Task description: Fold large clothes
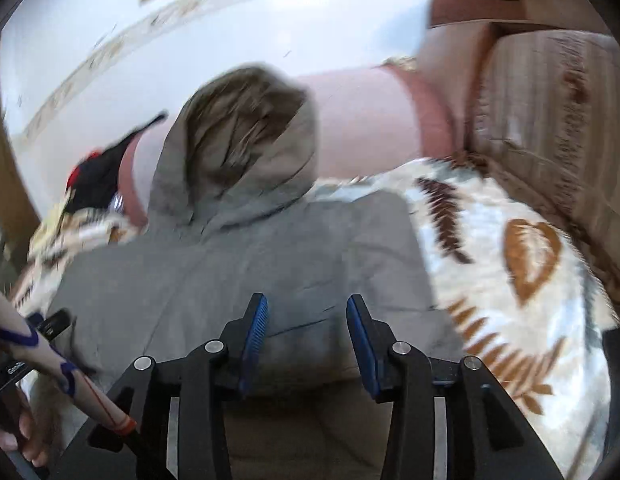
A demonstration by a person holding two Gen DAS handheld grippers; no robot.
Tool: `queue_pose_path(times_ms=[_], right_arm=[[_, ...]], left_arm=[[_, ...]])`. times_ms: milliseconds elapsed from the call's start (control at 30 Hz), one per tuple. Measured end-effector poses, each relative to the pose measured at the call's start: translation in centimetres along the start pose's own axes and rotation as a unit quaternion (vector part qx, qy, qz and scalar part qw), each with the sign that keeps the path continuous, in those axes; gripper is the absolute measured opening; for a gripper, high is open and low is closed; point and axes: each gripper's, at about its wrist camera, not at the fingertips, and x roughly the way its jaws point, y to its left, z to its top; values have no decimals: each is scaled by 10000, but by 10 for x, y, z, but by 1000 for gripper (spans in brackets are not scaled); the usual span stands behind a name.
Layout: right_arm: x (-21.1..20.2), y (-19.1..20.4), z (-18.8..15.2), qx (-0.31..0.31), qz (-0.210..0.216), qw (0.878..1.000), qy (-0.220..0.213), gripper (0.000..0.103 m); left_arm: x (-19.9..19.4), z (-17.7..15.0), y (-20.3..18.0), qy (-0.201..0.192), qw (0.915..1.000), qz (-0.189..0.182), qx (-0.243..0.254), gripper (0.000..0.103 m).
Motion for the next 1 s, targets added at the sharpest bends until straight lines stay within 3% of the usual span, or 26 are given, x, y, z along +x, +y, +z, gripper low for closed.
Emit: queue_pose_path(times_ms=[133, 300, 700, 1000], right_arm=[[32, -2, -8, -40, -51, 9983, 582, 40], [52, -14, -17, 132, 49, 9950, 988, 41], [43, -8, -19, -50, -10, 9964, 842, 43], [18, 5, -9, -306, 25, 9992, 257, 45]], left_arm=[[24, -5, -6, 315, 9995, 87, 26, 77], [30, -9, -5, 381, 9992, 61, -83, 82], [29, -9, -1, 348, 9993, 41, -149, 83], [27, -9, -2, 300, 9994, 58, -150, 83]])
